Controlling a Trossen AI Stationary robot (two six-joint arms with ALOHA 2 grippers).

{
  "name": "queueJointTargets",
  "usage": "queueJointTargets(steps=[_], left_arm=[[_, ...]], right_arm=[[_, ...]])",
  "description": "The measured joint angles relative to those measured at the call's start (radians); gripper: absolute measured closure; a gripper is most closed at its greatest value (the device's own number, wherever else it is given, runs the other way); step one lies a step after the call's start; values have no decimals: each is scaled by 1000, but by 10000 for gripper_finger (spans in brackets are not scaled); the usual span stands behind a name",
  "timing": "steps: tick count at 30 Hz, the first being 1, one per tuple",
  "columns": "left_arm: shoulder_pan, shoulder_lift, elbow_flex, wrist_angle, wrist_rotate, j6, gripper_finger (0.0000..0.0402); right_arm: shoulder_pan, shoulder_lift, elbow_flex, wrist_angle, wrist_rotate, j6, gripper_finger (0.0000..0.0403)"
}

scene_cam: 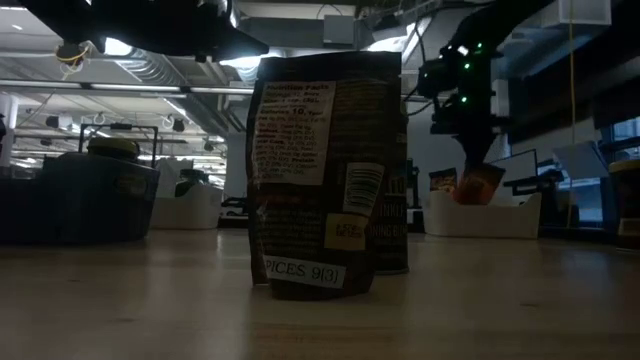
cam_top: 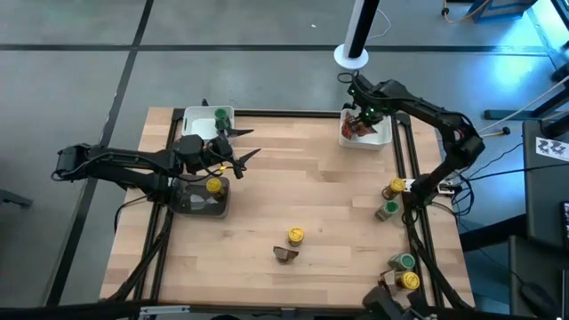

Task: Sort spices by type
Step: Put the orange seasoning pack into the top right white bin

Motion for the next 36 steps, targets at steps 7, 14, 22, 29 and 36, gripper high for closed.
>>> queueJointTargets(steps=[7,14,22,29,36], left_arm=[[0,0,0,0,0,-1,126],[0,0,0,0,0,-2,126],[0,0,0,0,0,-3,126],[0,0,0,0,0,0,126],[0,0,0,0,0,0,126]], right_arm=[[0,59,0,63,-13,-1,395],[2,73,0,115,-36,1,364],[2,66,3,128,-59,-42,286],[26,60,134,6,-65,-70,230],[140,59,290,-129,-48,-71,211]])
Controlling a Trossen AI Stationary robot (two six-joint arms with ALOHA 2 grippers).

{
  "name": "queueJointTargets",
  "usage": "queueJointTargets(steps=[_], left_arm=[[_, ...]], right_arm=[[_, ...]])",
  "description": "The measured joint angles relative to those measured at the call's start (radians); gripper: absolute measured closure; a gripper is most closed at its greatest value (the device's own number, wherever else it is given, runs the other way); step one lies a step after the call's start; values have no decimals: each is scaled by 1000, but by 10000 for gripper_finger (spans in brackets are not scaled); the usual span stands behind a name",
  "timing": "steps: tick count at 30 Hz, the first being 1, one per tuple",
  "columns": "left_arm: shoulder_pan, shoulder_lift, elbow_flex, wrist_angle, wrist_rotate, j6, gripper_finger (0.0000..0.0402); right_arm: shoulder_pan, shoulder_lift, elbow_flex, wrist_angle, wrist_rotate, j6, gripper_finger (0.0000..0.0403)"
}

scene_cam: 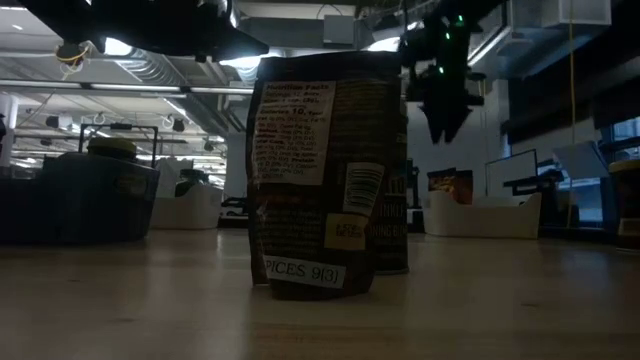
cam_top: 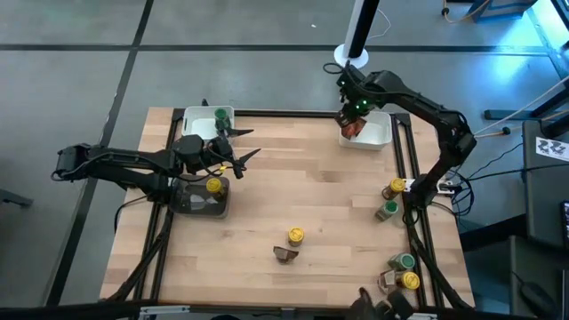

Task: Sort spices by type
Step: Put the orange seasoning pack into the top right white bin

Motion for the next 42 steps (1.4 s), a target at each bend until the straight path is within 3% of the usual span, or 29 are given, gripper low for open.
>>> queueJointTargets(steps=[13,24,37,42], left_arm=[[0,0,0,0,0,-3,126],[0,0,0,0,0,-8,126],[0,0,0,0,0,-20,126],[0,0,0,-6,0,-26,126]], right_arm=[[383,0,55,-21,51,-27,210],[662,0,55,101,104,-28,210],[821,1,56,340,102,-32,210],[820,3,56,418,0,-34,210]])
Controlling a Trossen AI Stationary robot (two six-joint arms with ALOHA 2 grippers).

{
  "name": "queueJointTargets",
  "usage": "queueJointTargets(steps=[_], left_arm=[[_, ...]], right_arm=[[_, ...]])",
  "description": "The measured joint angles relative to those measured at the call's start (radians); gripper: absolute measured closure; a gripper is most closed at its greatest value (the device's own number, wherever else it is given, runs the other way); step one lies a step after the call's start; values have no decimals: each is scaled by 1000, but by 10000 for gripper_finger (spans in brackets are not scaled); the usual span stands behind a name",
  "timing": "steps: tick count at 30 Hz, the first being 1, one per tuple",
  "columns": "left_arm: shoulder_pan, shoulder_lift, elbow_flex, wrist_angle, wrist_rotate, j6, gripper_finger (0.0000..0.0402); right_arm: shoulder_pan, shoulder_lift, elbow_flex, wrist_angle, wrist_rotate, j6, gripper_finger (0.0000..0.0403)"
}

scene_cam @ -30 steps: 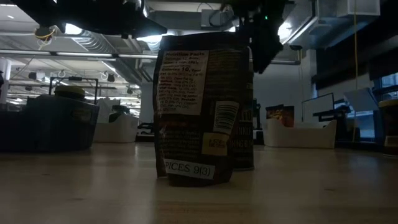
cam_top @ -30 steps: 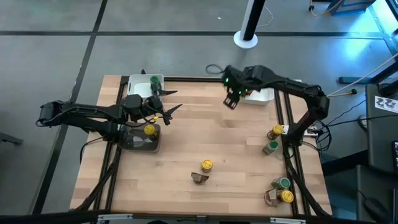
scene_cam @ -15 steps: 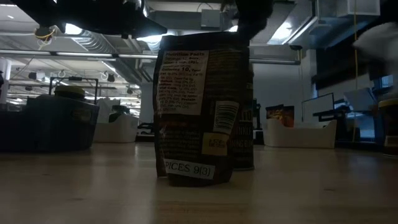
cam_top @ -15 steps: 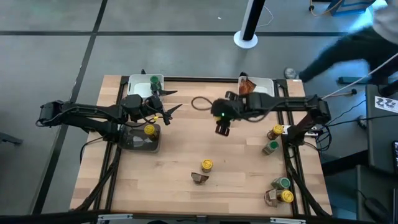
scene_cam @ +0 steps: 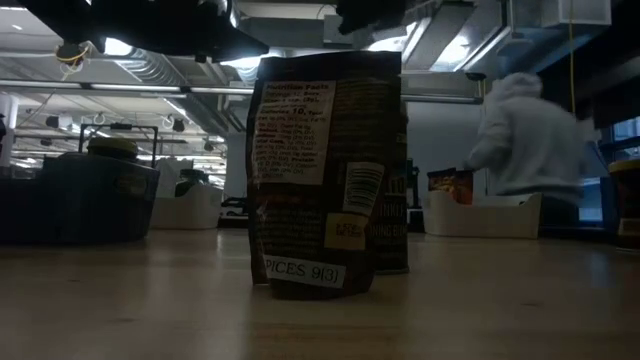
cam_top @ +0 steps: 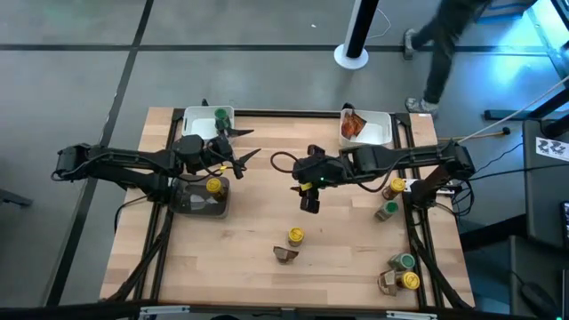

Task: Sort spices by type
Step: Put the orange seasoning pack into the top right white bin

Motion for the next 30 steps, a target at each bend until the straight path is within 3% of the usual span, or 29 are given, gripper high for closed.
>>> queueJointTargets(steps=[30], left_arm=[[-2,0,0,-18,0,-22,126]], right_arm=[[131,225,0,190,-211,-71,210]])
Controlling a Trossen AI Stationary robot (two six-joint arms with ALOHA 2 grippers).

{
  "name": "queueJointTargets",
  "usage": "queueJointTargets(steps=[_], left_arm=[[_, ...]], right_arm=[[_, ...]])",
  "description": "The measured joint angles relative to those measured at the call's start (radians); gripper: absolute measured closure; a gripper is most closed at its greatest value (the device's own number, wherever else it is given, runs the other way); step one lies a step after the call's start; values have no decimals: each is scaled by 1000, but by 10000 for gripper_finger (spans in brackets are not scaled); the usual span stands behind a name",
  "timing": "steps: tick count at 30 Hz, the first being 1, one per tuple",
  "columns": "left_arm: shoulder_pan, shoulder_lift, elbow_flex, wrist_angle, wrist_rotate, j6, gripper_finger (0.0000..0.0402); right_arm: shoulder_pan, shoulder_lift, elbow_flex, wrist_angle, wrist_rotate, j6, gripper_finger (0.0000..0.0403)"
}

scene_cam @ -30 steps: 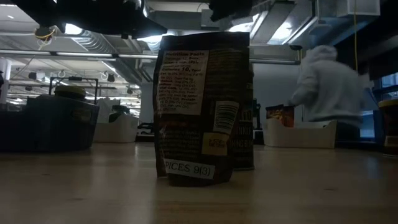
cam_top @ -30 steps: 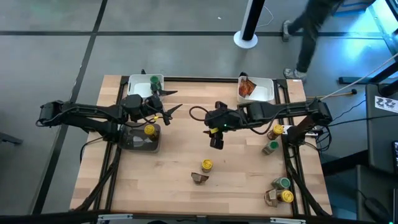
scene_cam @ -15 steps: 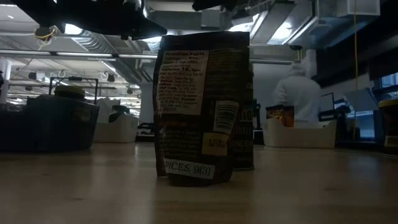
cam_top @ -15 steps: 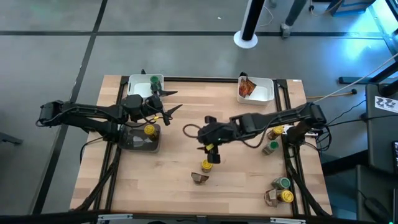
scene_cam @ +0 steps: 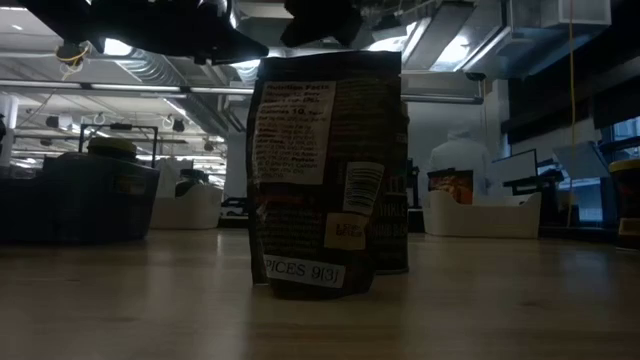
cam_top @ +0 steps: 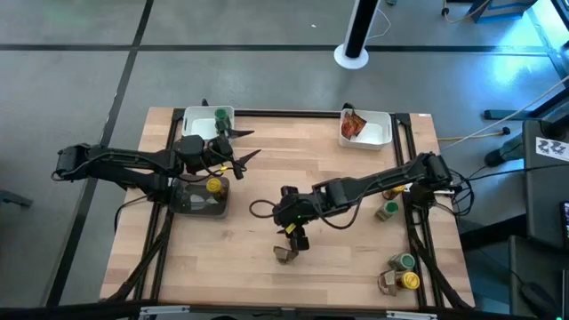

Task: Sort spices by type
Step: Put the orange seasoning pack into the top right white bin

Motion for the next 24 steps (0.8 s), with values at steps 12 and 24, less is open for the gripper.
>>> queueJointTargets(steps=[12,24], left_arm=[[0,0,0,-9,0,-5,126],[0,0,0,-7,0,-12,126]], right_arm=[[40,11,-9,25,-106,28,210],[56,102,-30,30,-165,84,210]])
